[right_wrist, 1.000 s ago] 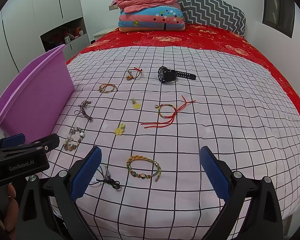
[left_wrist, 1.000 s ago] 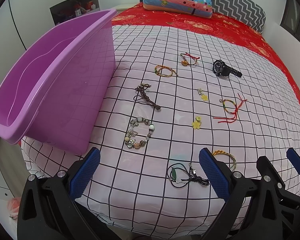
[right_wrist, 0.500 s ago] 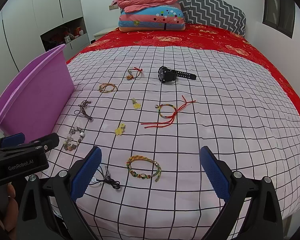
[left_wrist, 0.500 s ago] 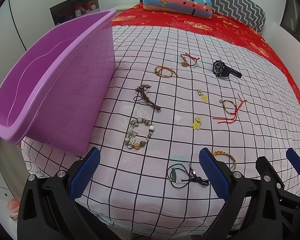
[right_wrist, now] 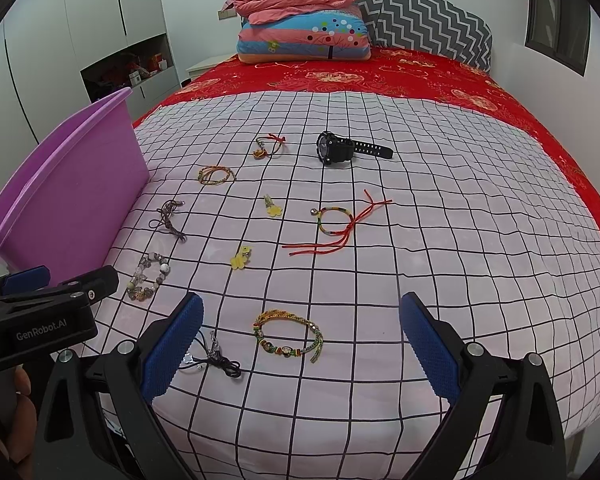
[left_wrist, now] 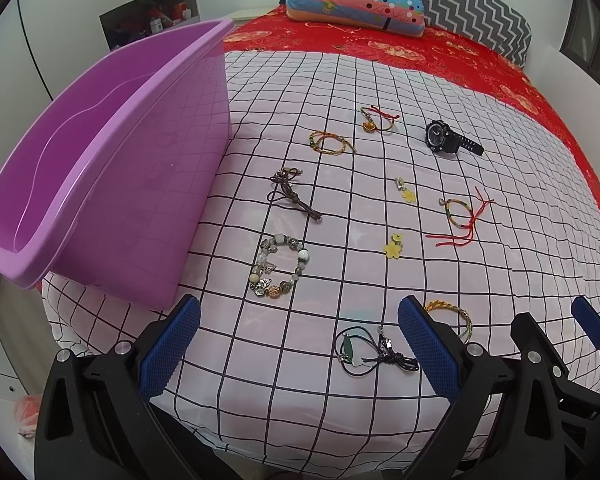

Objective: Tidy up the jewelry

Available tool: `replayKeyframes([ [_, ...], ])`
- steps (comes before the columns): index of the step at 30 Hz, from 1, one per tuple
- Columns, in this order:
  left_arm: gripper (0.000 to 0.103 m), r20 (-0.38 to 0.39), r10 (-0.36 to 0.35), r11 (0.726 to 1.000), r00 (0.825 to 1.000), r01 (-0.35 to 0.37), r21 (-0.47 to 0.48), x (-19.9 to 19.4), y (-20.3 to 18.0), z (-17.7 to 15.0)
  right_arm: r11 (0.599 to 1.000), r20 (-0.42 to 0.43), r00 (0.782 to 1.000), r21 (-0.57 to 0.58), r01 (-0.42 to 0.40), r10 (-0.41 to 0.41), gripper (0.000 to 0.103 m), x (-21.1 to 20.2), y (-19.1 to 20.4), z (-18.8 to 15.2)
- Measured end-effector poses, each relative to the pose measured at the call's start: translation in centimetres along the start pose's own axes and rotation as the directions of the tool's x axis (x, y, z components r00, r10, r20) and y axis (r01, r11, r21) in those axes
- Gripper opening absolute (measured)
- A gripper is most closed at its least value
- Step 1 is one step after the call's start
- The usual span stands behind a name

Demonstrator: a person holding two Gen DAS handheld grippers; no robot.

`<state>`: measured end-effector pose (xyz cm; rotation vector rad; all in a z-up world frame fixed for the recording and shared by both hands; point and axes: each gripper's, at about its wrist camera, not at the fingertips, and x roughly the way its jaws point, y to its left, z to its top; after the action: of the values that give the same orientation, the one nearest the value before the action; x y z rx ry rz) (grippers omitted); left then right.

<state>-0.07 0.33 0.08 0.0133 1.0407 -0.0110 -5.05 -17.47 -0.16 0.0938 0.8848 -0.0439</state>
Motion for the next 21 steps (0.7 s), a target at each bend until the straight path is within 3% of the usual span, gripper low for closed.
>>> replayKeyframes([
  [21,0.097,-0.004,-0.003,1.000,1.000,0.003,-0.003,0.25,0.03,-0.28,1.000,-0.003,1.000,0.003,-0.005,0.005,0.094,0.70,0.26,-0.49],
])
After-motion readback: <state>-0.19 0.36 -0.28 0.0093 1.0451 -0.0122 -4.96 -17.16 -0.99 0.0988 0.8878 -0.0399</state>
